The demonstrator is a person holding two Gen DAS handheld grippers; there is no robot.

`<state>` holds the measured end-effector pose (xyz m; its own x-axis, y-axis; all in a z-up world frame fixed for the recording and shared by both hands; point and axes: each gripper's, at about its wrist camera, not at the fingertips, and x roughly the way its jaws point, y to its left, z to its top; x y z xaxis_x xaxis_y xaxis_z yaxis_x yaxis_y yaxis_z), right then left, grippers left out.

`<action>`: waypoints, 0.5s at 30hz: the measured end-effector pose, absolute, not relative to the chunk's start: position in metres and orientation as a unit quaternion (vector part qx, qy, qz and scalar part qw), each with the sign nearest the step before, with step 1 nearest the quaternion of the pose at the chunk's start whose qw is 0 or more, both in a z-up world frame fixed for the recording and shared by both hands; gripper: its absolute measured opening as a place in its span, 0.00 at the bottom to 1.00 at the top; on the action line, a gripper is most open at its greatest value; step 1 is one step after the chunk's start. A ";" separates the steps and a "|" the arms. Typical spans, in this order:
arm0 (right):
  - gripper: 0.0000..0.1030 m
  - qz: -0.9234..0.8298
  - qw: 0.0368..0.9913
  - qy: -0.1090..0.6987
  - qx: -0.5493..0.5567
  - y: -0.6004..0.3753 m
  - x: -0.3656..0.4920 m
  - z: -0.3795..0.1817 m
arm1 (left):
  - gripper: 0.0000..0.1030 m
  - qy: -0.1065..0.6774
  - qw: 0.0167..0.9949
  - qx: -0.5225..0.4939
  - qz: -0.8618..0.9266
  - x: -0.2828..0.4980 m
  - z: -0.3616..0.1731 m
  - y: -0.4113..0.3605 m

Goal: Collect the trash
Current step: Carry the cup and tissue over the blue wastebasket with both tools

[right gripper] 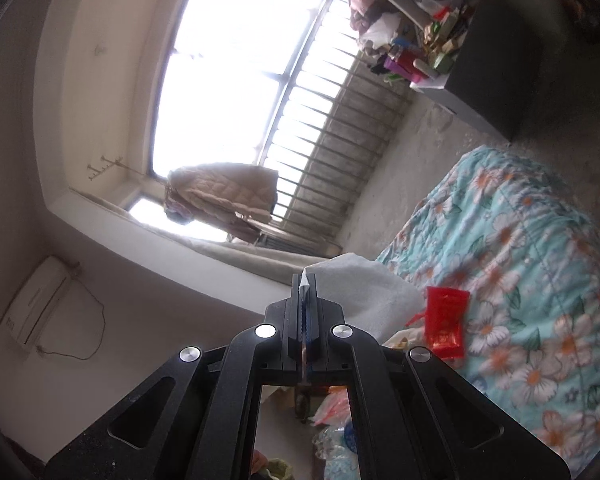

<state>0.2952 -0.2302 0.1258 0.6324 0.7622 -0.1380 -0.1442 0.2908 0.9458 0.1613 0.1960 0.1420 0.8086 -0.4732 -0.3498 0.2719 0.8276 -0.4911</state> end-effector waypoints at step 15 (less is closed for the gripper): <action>0.00 0.144 0.775 0.181 0.588 -0.395 0.097 0.071 | 0.03 0.342 0.844 -0.115 -0.397 0.131 0.130 -0.049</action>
